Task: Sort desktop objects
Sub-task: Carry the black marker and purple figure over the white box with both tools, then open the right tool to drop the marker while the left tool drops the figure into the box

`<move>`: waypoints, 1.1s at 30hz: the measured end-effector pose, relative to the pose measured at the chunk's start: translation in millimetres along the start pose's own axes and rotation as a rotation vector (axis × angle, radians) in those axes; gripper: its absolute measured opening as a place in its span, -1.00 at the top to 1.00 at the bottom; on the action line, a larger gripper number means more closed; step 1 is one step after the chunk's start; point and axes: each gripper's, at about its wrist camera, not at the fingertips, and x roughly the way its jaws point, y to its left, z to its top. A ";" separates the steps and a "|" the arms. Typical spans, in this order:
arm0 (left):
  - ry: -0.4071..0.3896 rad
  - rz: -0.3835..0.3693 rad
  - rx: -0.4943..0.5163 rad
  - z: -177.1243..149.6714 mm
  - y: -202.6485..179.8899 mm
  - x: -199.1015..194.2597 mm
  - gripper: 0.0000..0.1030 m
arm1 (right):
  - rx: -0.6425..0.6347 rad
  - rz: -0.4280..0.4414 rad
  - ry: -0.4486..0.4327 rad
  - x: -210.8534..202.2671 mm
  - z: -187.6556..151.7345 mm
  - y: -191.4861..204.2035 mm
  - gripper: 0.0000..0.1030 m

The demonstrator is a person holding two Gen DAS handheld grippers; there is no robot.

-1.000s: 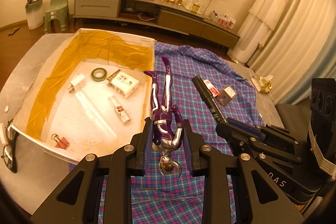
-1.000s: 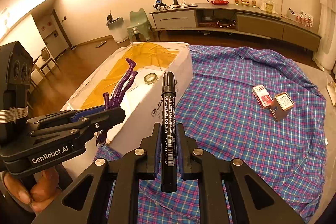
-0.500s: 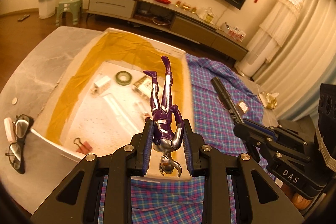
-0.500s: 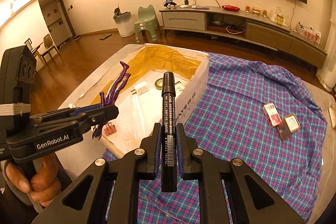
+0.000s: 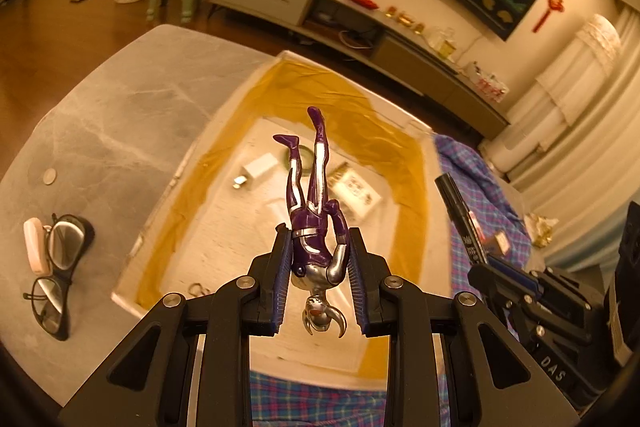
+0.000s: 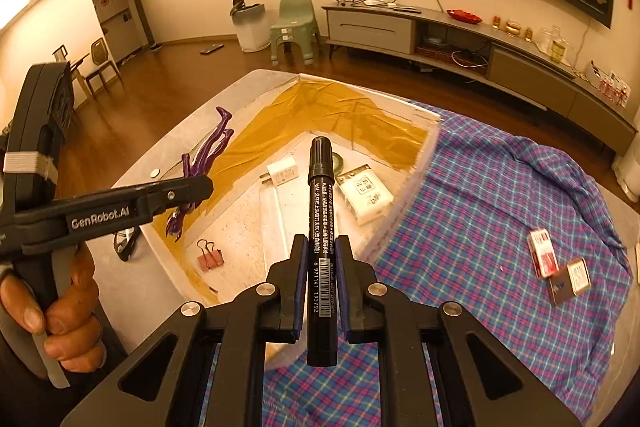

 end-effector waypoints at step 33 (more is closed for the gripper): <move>0.252 0.097 -0.048 -0.2 24.9 69.9 0.46 | -0.101 0.027 0.250 128.1 27.6 11.5 0.71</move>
